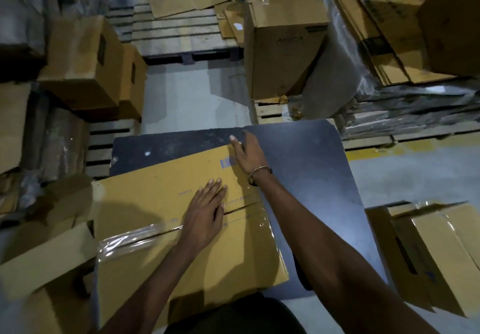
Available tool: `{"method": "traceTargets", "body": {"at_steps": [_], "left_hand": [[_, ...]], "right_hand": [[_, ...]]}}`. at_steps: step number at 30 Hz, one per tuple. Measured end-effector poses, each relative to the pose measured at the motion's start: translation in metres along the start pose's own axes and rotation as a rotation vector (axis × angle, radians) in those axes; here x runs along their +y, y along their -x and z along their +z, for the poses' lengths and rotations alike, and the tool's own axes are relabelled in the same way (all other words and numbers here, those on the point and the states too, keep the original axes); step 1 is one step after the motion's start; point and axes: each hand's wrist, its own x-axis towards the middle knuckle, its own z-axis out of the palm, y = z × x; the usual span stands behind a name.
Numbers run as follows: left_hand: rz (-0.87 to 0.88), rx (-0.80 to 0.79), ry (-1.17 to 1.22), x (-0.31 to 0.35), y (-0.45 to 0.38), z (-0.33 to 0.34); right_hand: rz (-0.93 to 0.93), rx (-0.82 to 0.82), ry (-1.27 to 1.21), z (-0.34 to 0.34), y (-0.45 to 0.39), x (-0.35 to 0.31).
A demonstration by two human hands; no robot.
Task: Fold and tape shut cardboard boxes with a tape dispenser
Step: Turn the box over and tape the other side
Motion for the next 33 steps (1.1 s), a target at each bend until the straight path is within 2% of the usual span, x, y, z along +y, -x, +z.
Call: {"method": "traceTargets", "body": {"at_steps": [2,4,7,10,12,15,17,21,23,25,29,33], "left_hand": [[-0.014,-0.011,-0.071,0.006,0.004,0.002],[-0.035,-0.032,-0.142,0.011,0.008,0.005],[-0.051,-0.046,-0.183,0.013,0.008,0.005],[-0.058,-0.051,-0.212,0.014,0.009,0.006],[-0.059,-0.049,-0.216,0.015,0.01,0.006],[-0.066,-0.027,-0.219,0.015,0.009,0.008],[-0.063,-0.026,-0.22,0.016,0.008,0.007],[-0.049,-0.043,-0.226,0.015,0.01,0.007],[-0.067,-0.045,-0.226,0.015,0.009,0.008],[-0.082,-0.048,-0.225,0.016,0.01,0.009],[-0.081,-0.044,-0.201,0.018,0.008,0.007],[-0.069,-0.064,-0.198,0.019,0.008,0.004]], "right_hand": [[-0.067,-0.015,0.036,0.01,-0.007,0.004],[-0.023,-0.004,0.041,0.014,-0.01,0.007],[0.156,-0.122,-0.049,0.012,-0.018,0.008],[0.417,-0.26,-0.316,0.005,-0.022,0.008],[0.406,-0.246,-0.38,-0.001,-0.01,0.0],[0.16,-0.025,-0.23,-0.002,0.03,-0.003],[0.062,-0.034,-0.068,0.004,0.069,0.008],[0.209,-0.098,0.21,-0.003,0.143,0.039],[0.243,-0.122,0.274,-0.015,0.176,0.054],[0.254,-0.094,0.241,-0.022,0.211,0.069],[0.293,0.042,0.015,-0.021,0.25,0.088],[0.332,0.076,0.203,-0.016,0.237,0.078]]}}
